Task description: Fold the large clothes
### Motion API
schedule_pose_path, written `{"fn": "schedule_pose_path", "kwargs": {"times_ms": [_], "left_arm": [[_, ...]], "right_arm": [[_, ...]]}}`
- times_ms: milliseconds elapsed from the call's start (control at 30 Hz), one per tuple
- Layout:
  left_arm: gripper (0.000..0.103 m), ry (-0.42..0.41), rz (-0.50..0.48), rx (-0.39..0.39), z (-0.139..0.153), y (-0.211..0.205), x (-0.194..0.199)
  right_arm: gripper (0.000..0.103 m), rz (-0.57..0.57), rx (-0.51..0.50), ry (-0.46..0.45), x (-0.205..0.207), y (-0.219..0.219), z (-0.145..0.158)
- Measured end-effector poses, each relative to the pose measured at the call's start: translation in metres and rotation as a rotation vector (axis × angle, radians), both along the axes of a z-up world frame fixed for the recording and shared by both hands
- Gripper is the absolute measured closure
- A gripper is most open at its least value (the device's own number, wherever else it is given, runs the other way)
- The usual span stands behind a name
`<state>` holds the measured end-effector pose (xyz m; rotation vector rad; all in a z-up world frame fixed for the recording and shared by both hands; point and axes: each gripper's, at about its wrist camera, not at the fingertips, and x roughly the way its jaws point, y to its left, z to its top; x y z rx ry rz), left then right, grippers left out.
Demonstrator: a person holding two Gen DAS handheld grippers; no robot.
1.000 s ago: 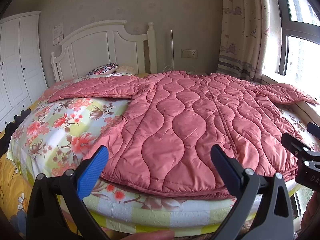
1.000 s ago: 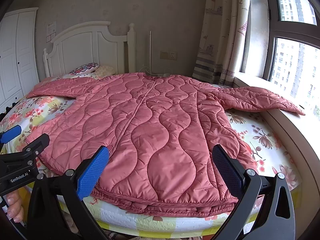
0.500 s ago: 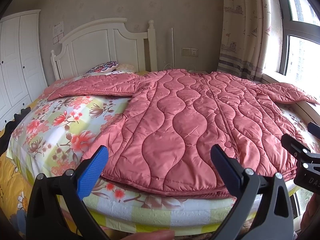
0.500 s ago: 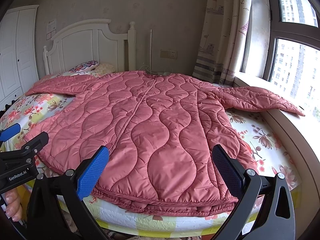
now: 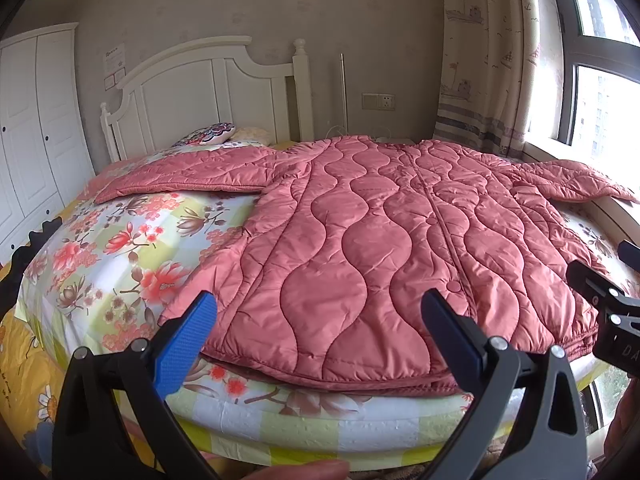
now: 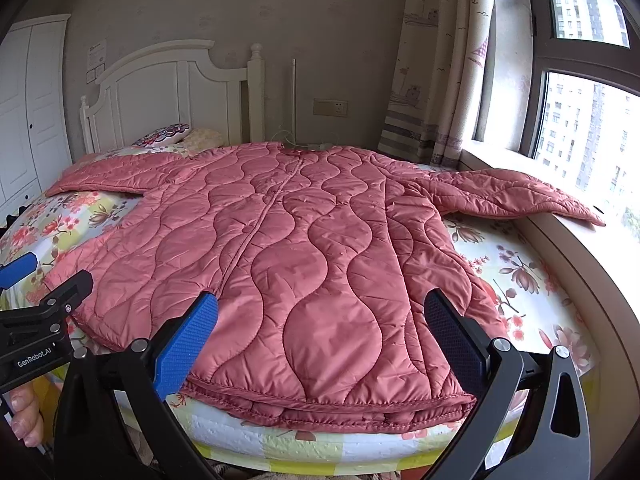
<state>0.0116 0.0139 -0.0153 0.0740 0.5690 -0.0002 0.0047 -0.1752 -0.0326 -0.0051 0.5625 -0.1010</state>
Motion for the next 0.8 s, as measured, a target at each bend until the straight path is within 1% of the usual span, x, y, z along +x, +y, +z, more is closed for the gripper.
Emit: {"fn": "schedule_pose_path", "kwargs": {"times_ms": [333,433,500,600,633,700,733,800], "left_arm": [[0.002,0.006,0.002,-0.003,-0.001,-0.001,0.001],[0.002,0.021,-0.001,-0.006,-0.002,-0.001,0.004],[0.002,0.039,-0.019,-0.01,-0.004,-0.002,0.01],[0.002,0.077,-0.073,0.023,-0.006,-0.008,0.031],[0.002,0.103,-0.093,0.044,-0.008,-0.011,0.042],[0.002,0.178,-0.152,0.087,-0.01,-0.02,0.077],[0.002,0.193,-0.166,0.1,-0.01,-0.023,0.091],[0.002,0.23,-0.199,0.141,-0.011,-0.033,0.134]], "right_arm": [[0.004,-0.001,0.001,0.003,0.001,0.0,0.0],[0.004,-0.001,0.003,0.005,0.001,0.0,-0.001],[0.004,0.0,0.001,0.01,0.002,0.0,-0.002],[0.004,0.0,0.004,0.026,0.008,-0.007,-0.006],[0.004,0.0,0.006,0.032,0.011,-0.011,-0.006],[0.004,0.015,0.034,0.059,0.023,-0.026,-0.006],[0.004,0.018,0.051,0.074,0.029,-0.033,-0.007],[0.004,0.0,0.118,0.119,0.053,-0.063,-0.006]]}}
